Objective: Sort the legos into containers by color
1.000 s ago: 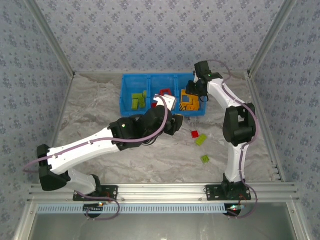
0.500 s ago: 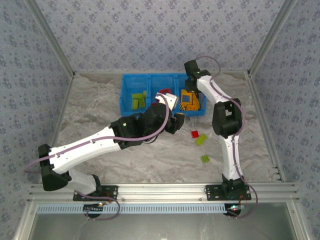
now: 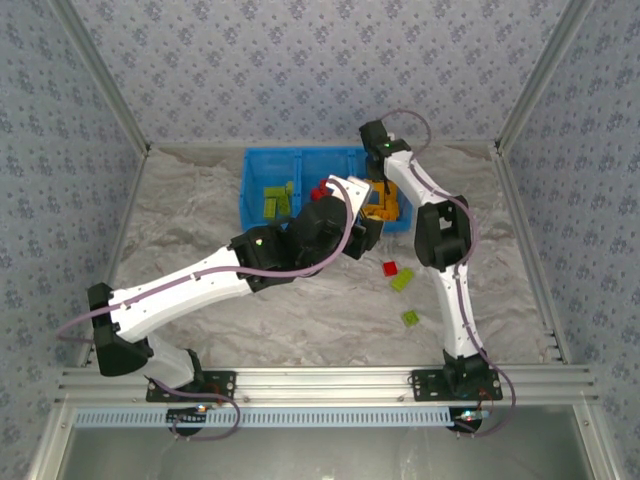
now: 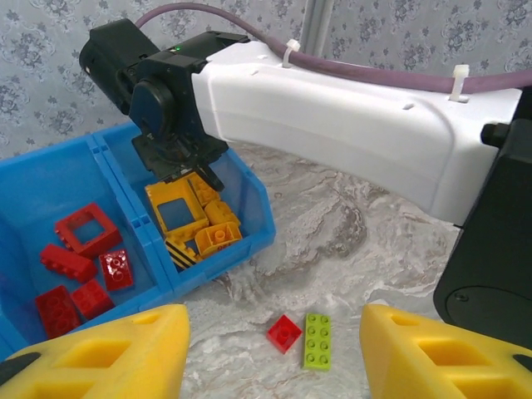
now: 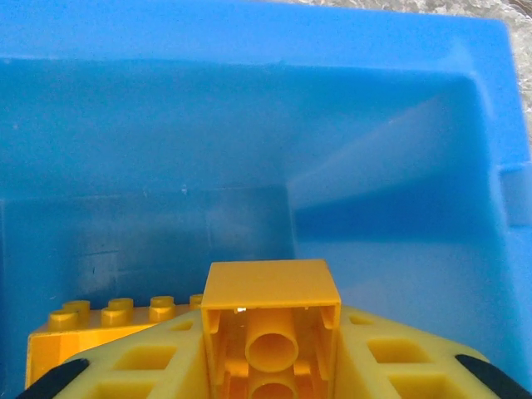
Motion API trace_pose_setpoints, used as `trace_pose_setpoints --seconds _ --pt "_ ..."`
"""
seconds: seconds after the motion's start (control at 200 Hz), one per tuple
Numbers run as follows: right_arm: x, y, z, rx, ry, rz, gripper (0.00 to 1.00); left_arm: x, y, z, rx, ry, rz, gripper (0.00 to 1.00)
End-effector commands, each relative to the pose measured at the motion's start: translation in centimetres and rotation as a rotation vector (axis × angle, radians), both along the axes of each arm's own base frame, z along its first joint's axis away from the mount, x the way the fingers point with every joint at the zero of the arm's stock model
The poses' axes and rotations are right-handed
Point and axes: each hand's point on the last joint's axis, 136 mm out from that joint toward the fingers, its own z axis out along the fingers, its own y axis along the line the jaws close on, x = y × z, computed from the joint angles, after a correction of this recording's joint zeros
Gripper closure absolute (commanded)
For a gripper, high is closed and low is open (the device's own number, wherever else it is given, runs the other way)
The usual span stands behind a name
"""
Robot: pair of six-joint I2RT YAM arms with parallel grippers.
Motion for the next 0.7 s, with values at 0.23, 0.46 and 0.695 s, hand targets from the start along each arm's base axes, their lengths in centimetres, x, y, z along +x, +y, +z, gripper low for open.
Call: trace_pose_setpoints --seconds 0.23,0.46,0.695 --pt "-0.8 1.9 2.8 -0.044 -0.027 0.042 0.41 -0.1 0.8 0.3 -0.017 0.0 0.002 0.44" --pt "-2.5 2.5 11.3 0.029 -0.165 0.013 0.46 -0.6 1.7 -0.9 -0.016 0.033 0.013 0.44" --pt "-7.0 1.0 19.0 0.16 -0.271 -0.006 0.51 -1.2 1.7 -3.0 0.004 0.083 -0.01 0.44"
